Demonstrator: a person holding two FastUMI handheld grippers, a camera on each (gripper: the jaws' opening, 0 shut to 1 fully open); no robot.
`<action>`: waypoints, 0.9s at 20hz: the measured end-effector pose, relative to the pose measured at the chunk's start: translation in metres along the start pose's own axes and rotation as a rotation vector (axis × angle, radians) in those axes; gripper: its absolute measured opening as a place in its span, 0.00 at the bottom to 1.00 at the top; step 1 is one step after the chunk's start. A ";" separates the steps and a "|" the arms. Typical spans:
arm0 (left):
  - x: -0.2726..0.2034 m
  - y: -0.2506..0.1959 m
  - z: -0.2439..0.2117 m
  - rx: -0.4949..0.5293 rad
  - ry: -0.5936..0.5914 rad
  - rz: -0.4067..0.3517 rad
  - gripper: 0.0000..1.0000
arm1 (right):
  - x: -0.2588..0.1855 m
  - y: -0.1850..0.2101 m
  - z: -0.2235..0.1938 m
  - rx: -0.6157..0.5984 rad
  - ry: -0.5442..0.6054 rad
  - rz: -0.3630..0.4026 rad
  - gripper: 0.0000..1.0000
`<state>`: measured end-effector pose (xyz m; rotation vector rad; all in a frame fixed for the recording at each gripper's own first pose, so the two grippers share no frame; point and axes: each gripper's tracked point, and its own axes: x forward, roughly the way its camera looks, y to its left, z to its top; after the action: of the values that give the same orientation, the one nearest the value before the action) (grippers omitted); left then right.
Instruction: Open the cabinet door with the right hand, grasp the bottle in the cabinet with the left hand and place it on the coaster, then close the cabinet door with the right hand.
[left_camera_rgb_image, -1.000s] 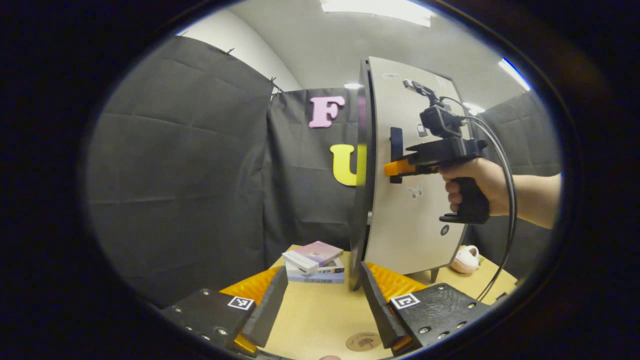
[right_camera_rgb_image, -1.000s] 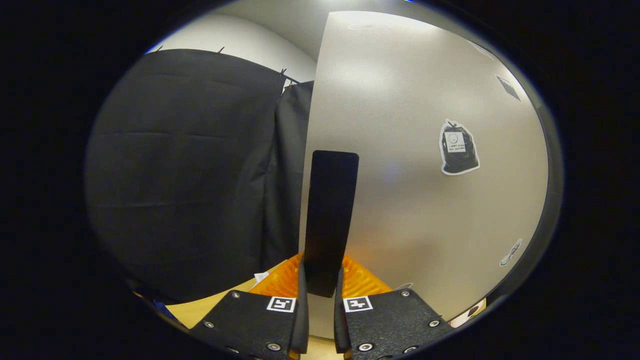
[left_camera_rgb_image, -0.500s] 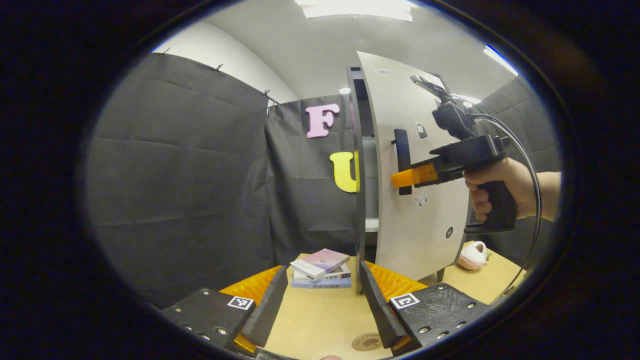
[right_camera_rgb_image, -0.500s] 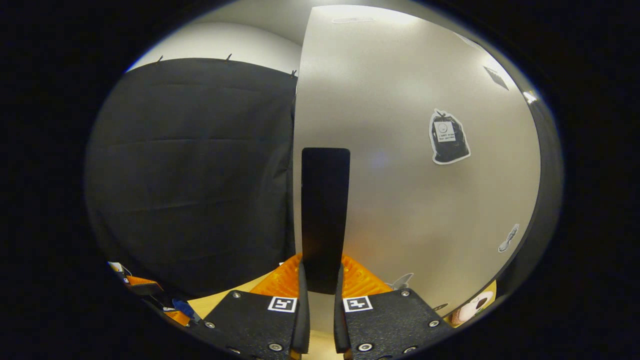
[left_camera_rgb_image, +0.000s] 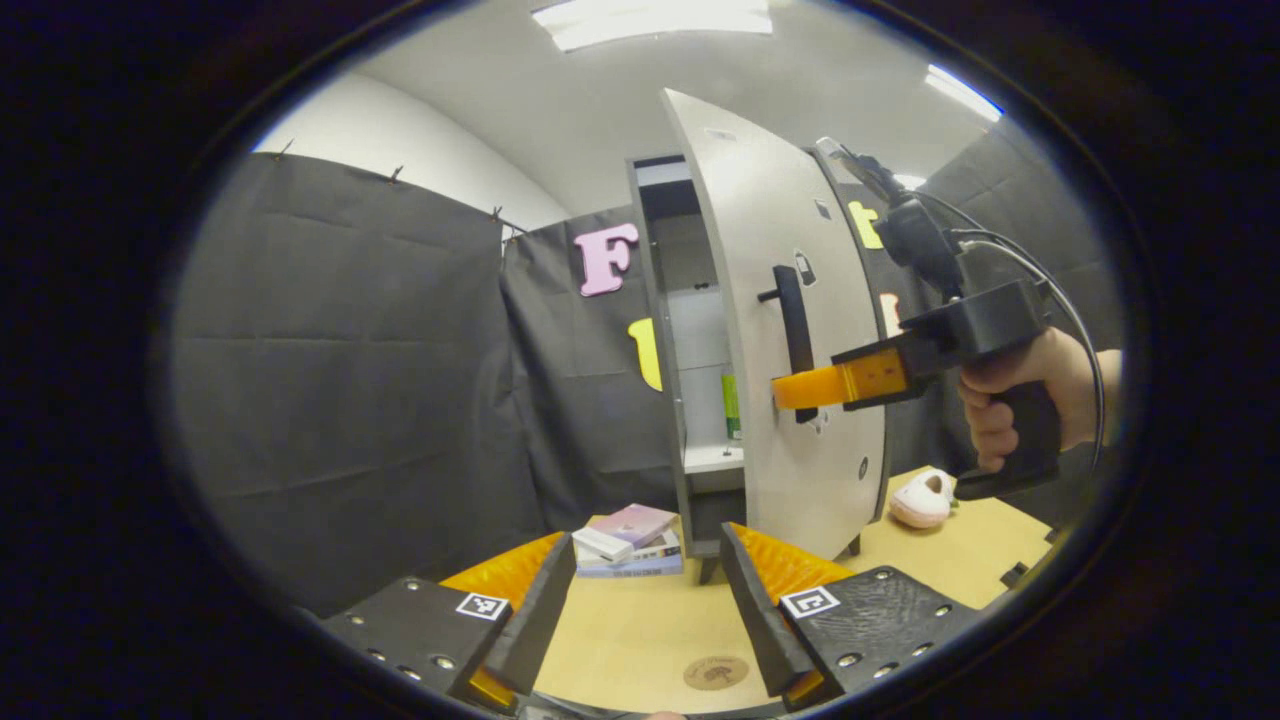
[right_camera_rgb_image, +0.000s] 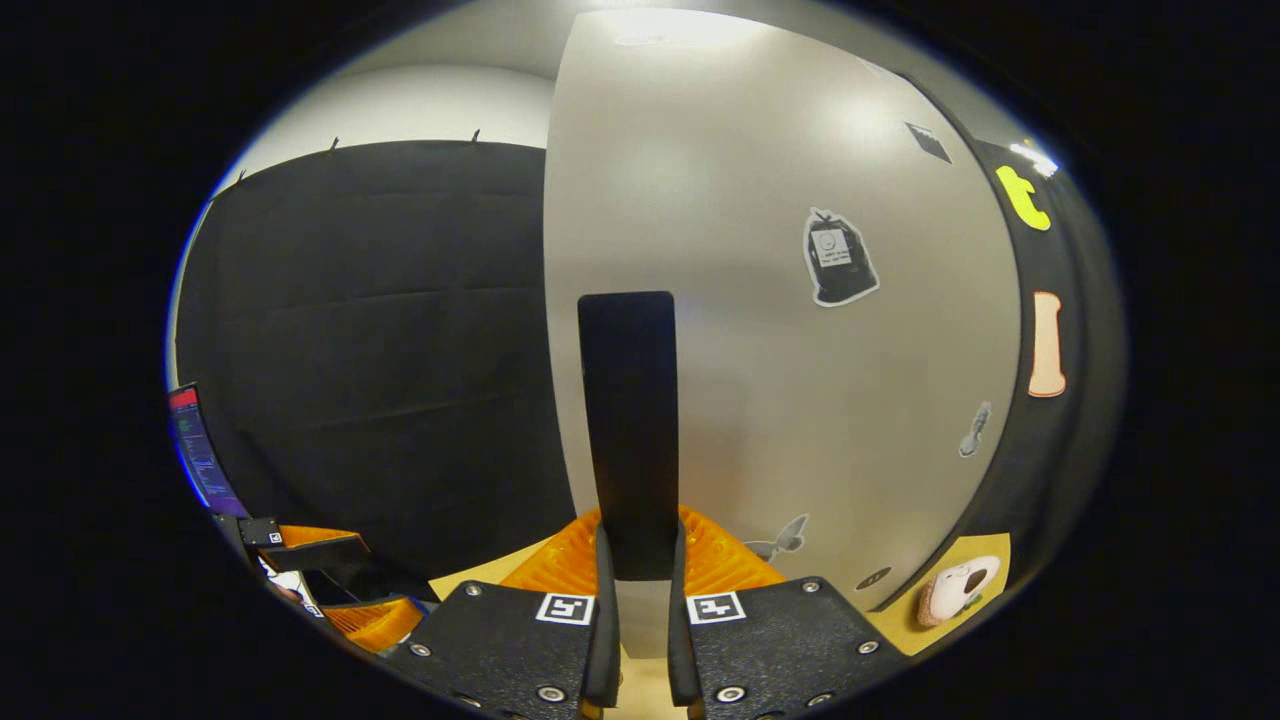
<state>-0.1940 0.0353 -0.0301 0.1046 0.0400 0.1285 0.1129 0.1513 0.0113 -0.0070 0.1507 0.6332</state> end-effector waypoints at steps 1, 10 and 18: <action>-0.001 -0.007 0.003 0.000 -0.003 -0.002 0.81 | -0.005 -0.001 -0.001 0.001 0.004 0.000 0.19; 0.002 -0.073 0.009 -0.022 -0.003 -0.086 0.87 | -0.040 -0.022 -0.005 0.052 0.047 -0.088 0.19; 0.004 -0.130 0.027 -0.030 -0.019 -0.158 0.87 | -0.094 -0.054 -0.009 0.148 0.001 -0.186 0.21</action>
<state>-0.1725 -0.0947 -0.0174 0.0725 0.0270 -0.0299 0.0684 0.0514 0.0133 0.1200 0.1956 0.4353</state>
